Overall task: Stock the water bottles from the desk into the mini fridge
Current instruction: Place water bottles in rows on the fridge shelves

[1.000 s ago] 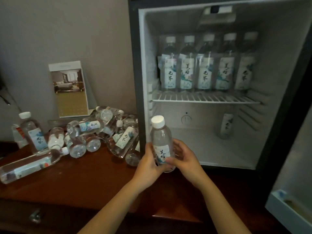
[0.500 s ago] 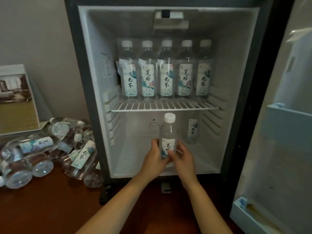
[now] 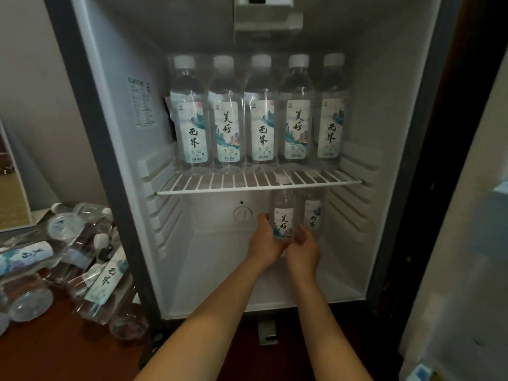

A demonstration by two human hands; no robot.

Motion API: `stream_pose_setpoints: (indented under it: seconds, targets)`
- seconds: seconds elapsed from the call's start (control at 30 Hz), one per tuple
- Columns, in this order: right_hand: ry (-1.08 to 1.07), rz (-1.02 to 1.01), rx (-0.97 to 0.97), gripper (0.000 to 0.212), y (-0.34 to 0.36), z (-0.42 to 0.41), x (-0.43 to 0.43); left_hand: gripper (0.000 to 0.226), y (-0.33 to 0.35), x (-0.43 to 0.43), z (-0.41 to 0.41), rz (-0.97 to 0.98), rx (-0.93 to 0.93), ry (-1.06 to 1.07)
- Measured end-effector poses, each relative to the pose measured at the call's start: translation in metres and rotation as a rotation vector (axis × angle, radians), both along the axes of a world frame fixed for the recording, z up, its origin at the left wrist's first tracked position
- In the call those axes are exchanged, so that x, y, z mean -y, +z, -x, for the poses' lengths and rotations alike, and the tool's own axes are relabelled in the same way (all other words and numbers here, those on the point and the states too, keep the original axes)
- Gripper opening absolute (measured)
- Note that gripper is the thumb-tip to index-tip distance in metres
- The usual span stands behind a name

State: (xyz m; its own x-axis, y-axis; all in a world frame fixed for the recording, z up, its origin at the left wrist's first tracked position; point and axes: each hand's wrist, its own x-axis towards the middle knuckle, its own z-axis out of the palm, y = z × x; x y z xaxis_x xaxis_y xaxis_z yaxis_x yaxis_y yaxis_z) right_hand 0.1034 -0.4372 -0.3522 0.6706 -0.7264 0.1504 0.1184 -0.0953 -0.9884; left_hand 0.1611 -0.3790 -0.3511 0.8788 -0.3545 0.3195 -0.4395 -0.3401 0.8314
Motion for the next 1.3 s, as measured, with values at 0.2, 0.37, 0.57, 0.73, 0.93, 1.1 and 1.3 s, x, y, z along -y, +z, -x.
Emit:
stream_pose_setpoints:
  seconds: [0.2, 0.37, 0.57, 0.73, 0.93, 1.1, 1.3]
  targets:
    - [0.024, 0.068, -0.003, 0.054, -0.003, -0.019, 0.011, 0.065, 0.001, 0.017, -0.022, 0.034, -0.02, 0.014]
    - [0.017, 0.137, -0.007, 0.05, -0.008, -0.025, 0.017, 0.066, -0.001, 0.02, -0.029, 0.051, -0.01, 0.006]
    - [0.006, 0.128, -0.002, 0.05, -0.009, -0.026, 0.018, 0.069, -0.003, 0.019, -0.03, 0.037, -0.011, -0.001]
    - [-0.037, 0.099, 0.037, 0.053, -0.003, -0.018, 0.006, 0.08, -0.002, 0.011, -0.028, -0.049, -0.082, -0.021]
    - [-0.031, 0.117, 0.05, 0.042, 0.0, 0.003, -0.017, 0.079, 0.003, -0.025, -0.003, -0.073, -0.083, 0.026]
    - [0.137, 0.101, 0.078, 0.023, -0.004, 0.023, -0.05, 0.061, 0.007, -0.071, 0.037, -0.054, -0.044, 0.101]
    - [0.392, -0.015, 0.123, 0.022, -0.01, 0.045, -0.103, 0.015, 0.001, -0.152, 0.09, -0.019, 0.066, 0.113]
